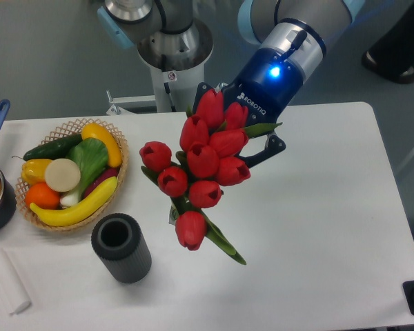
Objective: Place the flowers on the table
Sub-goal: 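Carry the red tulip bunch with the gripper toward the open table area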
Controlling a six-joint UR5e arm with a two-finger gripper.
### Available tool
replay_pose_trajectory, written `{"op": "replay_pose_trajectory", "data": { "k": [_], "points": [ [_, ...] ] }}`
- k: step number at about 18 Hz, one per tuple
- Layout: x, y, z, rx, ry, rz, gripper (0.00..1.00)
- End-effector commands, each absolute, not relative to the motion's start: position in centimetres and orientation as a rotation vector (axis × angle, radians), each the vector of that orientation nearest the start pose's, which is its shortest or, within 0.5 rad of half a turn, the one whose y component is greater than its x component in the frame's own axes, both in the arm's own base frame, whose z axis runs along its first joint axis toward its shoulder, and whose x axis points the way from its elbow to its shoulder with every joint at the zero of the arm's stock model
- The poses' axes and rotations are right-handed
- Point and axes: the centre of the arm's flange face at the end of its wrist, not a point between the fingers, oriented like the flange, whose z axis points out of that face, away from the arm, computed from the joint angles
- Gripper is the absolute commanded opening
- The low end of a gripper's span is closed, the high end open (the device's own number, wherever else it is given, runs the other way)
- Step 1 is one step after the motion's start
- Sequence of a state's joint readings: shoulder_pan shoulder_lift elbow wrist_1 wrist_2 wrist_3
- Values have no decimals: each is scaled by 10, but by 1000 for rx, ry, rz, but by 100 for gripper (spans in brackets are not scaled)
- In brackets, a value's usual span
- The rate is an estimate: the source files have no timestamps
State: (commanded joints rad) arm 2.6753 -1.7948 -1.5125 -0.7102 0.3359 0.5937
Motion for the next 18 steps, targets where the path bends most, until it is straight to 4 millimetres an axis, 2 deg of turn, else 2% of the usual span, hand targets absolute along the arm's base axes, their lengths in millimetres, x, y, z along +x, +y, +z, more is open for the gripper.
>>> {"op": "replay_pose_trajectory", "data": {
  "k": [8, 14, 18],
  "points": [
    [-424, 450, 549, -1840, -33, -334, 40],
    [-427, 447, 555, -1845, -33, -308, 40],
    [-429, 448, 550, -1869, -23, -269, 40]
  ]
}}
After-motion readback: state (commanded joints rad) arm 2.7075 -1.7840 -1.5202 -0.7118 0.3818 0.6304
